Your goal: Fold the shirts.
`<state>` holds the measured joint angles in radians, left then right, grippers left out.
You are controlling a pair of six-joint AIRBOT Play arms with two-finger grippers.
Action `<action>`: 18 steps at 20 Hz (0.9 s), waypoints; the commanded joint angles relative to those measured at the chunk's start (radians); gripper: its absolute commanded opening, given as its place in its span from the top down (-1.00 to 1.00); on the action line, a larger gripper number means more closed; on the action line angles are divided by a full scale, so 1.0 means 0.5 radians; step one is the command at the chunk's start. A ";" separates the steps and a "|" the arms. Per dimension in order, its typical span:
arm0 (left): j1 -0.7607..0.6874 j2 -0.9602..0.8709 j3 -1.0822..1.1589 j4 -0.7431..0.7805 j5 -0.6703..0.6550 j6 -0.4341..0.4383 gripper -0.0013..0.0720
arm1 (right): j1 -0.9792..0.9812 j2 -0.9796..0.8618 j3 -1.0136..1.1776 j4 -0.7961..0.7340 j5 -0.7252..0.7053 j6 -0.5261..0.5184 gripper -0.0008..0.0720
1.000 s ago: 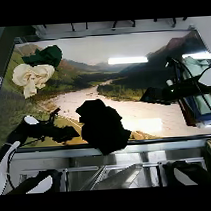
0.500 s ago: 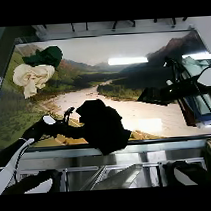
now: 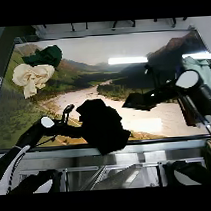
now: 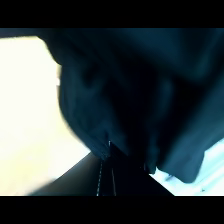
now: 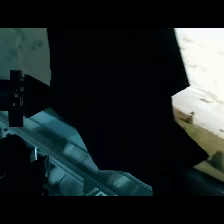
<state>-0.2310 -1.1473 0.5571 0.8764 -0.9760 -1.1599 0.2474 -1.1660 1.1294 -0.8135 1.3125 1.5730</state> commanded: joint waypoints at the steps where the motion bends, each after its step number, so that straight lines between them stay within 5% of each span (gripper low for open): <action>1: 0.056 0.227 0.004 0.031 -0.045 -0.002 0.91 | 0.405 -0.214 -0.014 0.094 -0.385 0.044 -0.89; 7: 0.056 0.413 0.004 0.027 -0.108 -0.002 0.91 | 0.735 -0.736 0.279 0.028 -0.867 0.102 -0.89; 12: 0.056 0.500 0.004 0.027 -0.138 -0.002 0.91 | 0.755 -1.144 0.705 -0.439 -0.727 0.422 -0.89; 16: 0.056 0.503 0.005 0.027 -0.135 -0.003 0.91 | 0.825 -1.272 0.819 -0.446 -0.531 0.453 -0.88; 17: 0.056 0.503 0.004 0.027 -0.125 -0.003 0.91 | 0.853 -1.296 0.819 -0.446 -0.488 0.477 -0.61; 18: 0.056 0.503 0.005 0.027 -0.116 -0.003 0.91 | 0.872 -1.302 0.819 -0.446 -0.465 0.472 0.15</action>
<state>-0.2039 -0.8997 0.5583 0.8902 -1.0412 -1.1614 0.6552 -1.7775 1.5131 -1.0096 1.0168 1.7786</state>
